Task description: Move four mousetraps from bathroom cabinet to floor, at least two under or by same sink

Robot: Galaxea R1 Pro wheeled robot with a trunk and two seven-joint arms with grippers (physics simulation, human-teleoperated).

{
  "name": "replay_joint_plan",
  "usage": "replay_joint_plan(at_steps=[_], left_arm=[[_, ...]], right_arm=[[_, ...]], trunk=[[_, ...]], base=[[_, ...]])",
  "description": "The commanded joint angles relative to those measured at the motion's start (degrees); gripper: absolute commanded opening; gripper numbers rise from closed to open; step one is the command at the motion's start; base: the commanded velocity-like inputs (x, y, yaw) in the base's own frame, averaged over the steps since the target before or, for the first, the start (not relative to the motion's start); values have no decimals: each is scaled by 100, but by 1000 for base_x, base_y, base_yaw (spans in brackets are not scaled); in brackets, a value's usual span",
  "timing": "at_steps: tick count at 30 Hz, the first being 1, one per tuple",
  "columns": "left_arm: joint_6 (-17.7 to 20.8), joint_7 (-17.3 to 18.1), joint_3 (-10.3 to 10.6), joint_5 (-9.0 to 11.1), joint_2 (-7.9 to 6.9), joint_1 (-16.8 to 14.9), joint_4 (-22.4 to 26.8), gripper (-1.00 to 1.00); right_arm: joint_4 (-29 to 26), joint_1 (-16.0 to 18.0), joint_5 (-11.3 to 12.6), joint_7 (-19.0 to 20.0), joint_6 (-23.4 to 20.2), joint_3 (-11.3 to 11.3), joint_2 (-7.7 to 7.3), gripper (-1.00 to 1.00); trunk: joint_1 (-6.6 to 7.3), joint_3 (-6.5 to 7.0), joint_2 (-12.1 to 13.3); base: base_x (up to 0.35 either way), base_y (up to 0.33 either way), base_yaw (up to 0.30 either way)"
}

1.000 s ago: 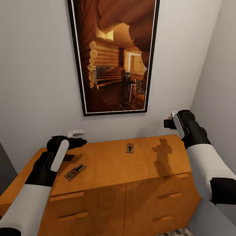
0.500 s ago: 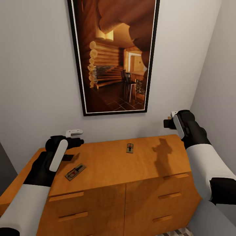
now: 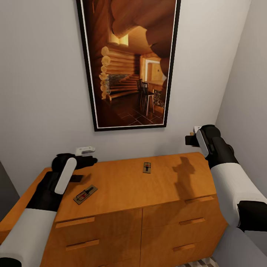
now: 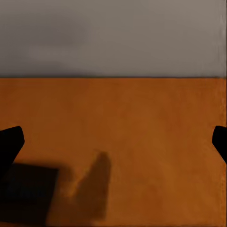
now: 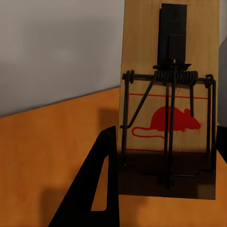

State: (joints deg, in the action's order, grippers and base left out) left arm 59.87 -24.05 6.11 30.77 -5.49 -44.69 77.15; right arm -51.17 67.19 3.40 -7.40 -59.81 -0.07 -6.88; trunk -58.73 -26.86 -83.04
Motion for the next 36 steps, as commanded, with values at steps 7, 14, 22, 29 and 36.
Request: replay_joint_plan(at_steps=[7,14,22,29,36], left_arm=[[13,-41,717,854,-15,-5,21,100],[13,-39,1243,1114,-20,-5,134,100],[13,-38,1402,1186,-25,-5,263,100],[13,-38,1427,1193,-71,-5,286,100],[13,-38,1434,1195,-128,-5,290,100]], right_arm=[[14,4,47,-29,-19,-7,-5,-100],[18,4,51,-25,-19,-10,-6,-100],[27,4,55,-17,-19,-10,-6,-100],[28,4,56,-22,-19,-10,-6,-100],[28,4,50,-22,-19,-10,-6,-100]], trunk=[[0,-7,-4],[0,-7,-4],[0,-7,-4],[0,-7,-4],[0,-7,-4]], base=[[0,0,0],[0,0,0],[0,0,0],[0,0,0],[-1,0,0]])
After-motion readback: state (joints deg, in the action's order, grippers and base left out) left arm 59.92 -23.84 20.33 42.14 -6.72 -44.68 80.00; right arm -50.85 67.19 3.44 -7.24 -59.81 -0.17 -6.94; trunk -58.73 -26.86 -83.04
